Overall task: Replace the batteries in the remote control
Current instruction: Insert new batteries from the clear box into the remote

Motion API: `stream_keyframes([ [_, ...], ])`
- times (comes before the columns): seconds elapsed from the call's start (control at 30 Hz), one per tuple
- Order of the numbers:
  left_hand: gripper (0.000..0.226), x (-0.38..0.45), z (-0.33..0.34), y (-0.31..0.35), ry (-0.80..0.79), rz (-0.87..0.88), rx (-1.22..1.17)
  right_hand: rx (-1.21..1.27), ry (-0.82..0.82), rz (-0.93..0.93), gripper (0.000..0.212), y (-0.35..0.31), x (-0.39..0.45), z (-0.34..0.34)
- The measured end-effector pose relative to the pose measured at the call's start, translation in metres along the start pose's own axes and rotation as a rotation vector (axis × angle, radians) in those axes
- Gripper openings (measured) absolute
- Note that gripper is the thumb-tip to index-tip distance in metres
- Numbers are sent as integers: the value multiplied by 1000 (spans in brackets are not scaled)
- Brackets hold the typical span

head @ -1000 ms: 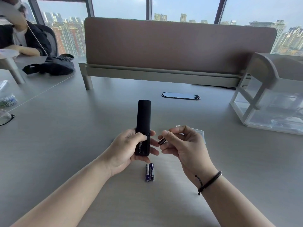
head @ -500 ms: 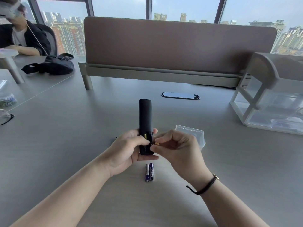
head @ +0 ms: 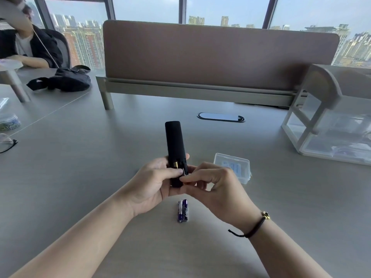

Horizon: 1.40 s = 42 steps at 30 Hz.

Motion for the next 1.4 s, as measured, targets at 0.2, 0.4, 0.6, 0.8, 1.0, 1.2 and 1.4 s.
stream_keyframes([
  [0.2, 35, -1, 4, -4, -44, -29, -53, 47, 205, 175, 35, 20, 1, -18],
  [0.4, 37, -3, 8, -3, -110, -18, -32, 150, 188, 344, 46, 38, -1, -11],
  [0.6, 38, -3, 11, -4, -117, -5, 15, 392, 128, 399, 34, 44, -3, -1],
  [0.8, 35, -2, 6, 1, -101, 36, 67, 317, 159, 366, 46, 46, -3, -2],
  [1.0, 35, 0, -52, 29, 358, 201, 294, 297, 221, 328, 32, 44, 0, -12],
  [1.2, 16, -7, -87, 39, 690, 97, 1247, 199, 303, 337, 13, 56, -2, -21],
  [1.4, 33, -6, -86, 34, 539, 67, 1509, 125, 267, 348, 10, 59, -3, -20],
])
Point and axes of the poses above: each hand's wrist, its own x-axis towards the middle knuckle, its own z-axis out of the palm, y = z × x, the point moved 9 cm from there along x, towards the middle knuckle, and after that the axes turned 14 degrees about x, right-handed, at the moved point
